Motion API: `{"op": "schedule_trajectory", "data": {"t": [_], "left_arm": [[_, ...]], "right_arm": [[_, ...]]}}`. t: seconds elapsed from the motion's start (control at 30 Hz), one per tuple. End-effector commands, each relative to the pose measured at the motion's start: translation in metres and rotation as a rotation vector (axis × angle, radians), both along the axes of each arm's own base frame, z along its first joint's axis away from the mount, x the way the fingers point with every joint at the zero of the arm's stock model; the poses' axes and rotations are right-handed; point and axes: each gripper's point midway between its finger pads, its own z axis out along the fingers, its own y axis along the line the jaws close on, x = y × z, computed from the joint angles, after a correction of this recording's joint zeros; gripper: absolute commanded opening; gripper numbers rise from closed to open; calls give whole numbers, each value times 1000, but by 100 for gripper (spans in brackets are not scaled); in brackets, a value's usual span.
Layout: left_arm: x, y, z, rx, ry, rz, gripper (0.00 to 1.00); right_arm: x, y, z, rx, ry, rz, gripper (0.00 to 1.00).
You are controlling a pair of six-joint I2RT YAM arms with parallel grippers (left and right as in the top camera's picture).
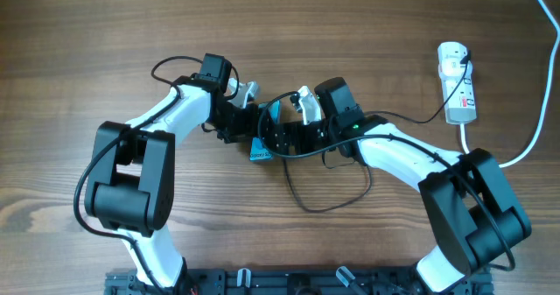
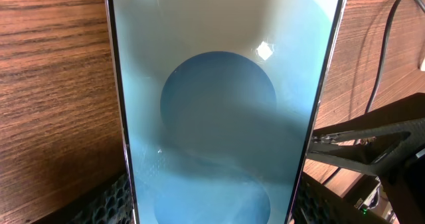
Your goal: Plug charger to phone and switch on socket
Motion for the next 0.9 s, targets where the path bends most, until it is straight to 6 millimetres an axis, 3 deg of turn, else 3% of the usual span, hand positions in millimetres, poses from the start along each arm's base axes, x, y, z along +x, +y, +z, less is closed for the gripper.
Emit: {"op": "schedule_trajectory", "data": {"t": [0.0,0.13,0.37,0.57,0.87], "left_arm": [[-24,5,-29,70,80,-36,73],[-34,0,-29,78,105,-57,73],[-45,-17,-29,87,108,-107,73],[-52,-19,-36,177,150,-50,73],[-56,-13,-50,401,116,14,70]], "right_arm": [[3,4,0,11,-2,8,100],[10,-5,12,46,-41,28,100],[31,-40,26,83,-13,-72,100],[33,-59,20,67,27,-107,100],[36,-66,13,17,12,-123,100]]}}
